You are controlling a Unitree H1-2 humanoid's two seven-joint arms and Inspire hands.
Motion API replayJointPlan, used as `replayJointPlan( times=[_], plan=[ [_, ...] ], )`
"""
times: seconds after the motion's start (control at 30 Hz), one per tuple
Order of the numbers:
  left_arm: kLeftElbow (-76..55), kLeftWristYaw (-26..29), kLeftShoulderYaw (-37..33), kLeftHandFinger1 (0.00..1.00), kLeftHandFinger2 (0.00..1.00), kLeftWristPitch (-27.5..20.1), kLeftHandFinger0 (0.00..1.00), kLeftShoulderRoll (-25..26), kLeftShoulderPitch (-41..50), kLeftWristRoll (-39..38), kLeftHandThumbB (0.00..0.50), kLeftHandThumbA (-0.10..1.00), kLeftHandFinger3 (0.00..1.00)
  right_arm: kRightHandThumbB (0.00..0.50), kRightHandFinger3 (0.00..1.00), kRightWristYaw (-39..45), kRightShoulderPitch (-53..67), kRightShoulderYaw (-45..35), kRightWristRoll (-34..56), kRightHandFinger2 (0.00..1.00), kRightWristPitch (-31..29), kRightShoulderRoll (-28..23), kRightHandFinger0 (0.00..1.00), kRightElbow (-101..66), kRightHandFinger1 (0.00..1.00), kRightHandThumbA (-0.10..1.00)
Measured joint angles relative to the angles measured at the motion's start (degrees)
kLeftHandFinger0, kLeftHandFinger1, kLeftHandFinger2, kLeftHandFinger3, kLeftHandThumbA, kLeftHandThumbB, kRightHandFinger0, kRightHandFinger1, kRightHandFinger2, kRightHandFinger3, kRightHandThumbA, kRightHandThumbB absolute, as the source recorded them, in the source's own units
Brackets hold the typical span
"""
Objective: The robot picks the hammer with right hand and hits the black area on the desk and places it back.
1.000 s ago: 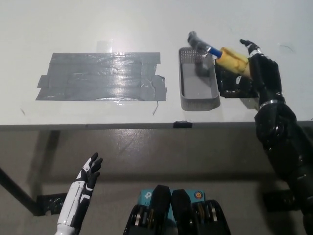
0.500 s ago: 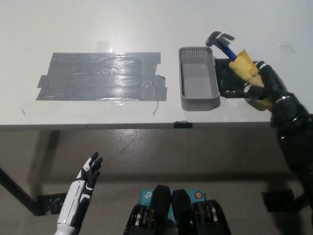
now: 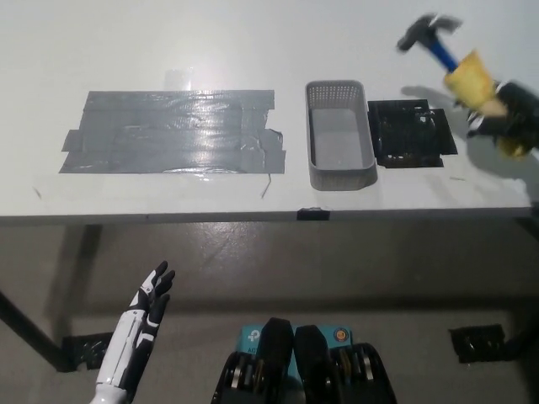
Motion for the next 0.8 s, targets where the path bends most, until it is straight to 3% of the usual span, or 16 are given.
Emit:
replayJointPlan(
  times=[0.1, 0.17, 0.27, 0.33, 0.37, 0.47, 0.57, 0.6, 0.63, 0.7, 0.8],
  plan=[
    [0.01, 0.00, -0.07, 1.00, 1.00, 0.00, 1.00, 0.16, -0.10, -0.01, 0.000, 1.00, 1.00, 0.118, 0.79, 3.71, -2.44, 0.68, 0.30, 0.85, 1.22, -1.97, 0.05, -0.82, 0.49, -0.10],
    [0.01, 0.00, -0.13, 1.00, 1.00, 0.00, 1.00, 0.19, -0.10, 0.00, 0.000, 1.00, 1.00, 0.098, 0.81, 6.08, -3.64, 1.76, 0.33, 0.86, 1.74, -3.17, 0.05, -1.30, 0.50, -0.10],
    [0.01, 0.00, -0.22, 1.00, 1.00, -0.01, 1.00, 0.26, -0.10, 0.02, 0.000, 1.00, 1.00, 0.113, 0.92, 10.12, -5.13, 3.90, 0.33, 0.87, 2.50, -4.75, 0.11, -1.55, 0.56, -0.10],
    [0.01, 0.00, -0.31, 1.00, 1.00, -0.02, 1.00, 0.31, -0.14, 0.04, 0.000, 1.00, 1.00, 0.092, 1.00, 12.46, -5.46, 5.48, 0.30, 0.86, 2.88, -5.74, 0.10, -2.12, 0.55, -0.10],
    [0.01, 0.00, -0.34, 1.00, 1.00, -0.02, 1.00, 0.34, -0.16, 0.05, 0.000, 1.00, 1.00, 0.075, 1.00, 13.80, -5.48, 6.68, 0.25, 0.85, 2.96, -6.37, 0.06, -2.69, 0.52, -0.10],
    [0.00, -0.07, -0.44, 1.00, 1.00, -0.03, 1.00, 0.52, -0.23, 0.07, 0.000, 1.00, 1.00, 0.124, 1.00, 17.31, -5.60, 10.30, 0.18, 0.90, 3.06, -8.16, 0.09, -4.10, 0.56, -0.10],
    [0.00, -0.33, -0.42, 1.00, 1.00, -0.08, 1.00, 0.77, -0.37, 0.09, 0.000, 1.00, 1.00, 0.157, 0.91, 20.25, -5.73, 13.75, 0.02, 0.89, 3.04, -9.72, 0.05, -4.27, 0.51, -0.10],
    [0.00, -0.34, -0.39, 1.00, 1.00, -0.08, 1.00, 0.85, -0.43, 0.09, 0.000, 1.00, 1.00, 0.158, 0.89, 20.79, -5.72, 14.54, -0.11, 0.88, 2.98, -9.98, 0.05, -4.26, 0.51, -0.10],
    [0.00, -0.35, -0.37, 1.00, 1.00, -0.08, 1.00, 0.88, -0.51, 0.11, 0.000, 1.00, 1.00, 0.137, 0.93, 21.12, -5.72, 15.73, -0.44, 0.93, 2.78, -10.24, 0.12, -4.23, 0.59, -0.10],
    [0.00, -0.34, -0.32, 1.00, 1.00, -0.09, 1.00, 0.90, -0.71, 0.13, 0.000, 1.00, 1.00, 0.131, 0.93, 21.84, -5.68, 17.64, -0.99, 0.98, 2.71, -10.62, 0.16, -4.04, 0.66, -0.10],
    [-0.02, -0.35, -0.28, 1.00, 1.00, -0.09, 1.00, 0.90, -0.85, 0.13, 0.001, 1.00, 1.00, 0.129, 0.92, 22.48, -5.33, 19.02, -1.53, 0.94, 2.61, -10.71, 0.12, -4.00, 0.63, -0.10]
  ],
)
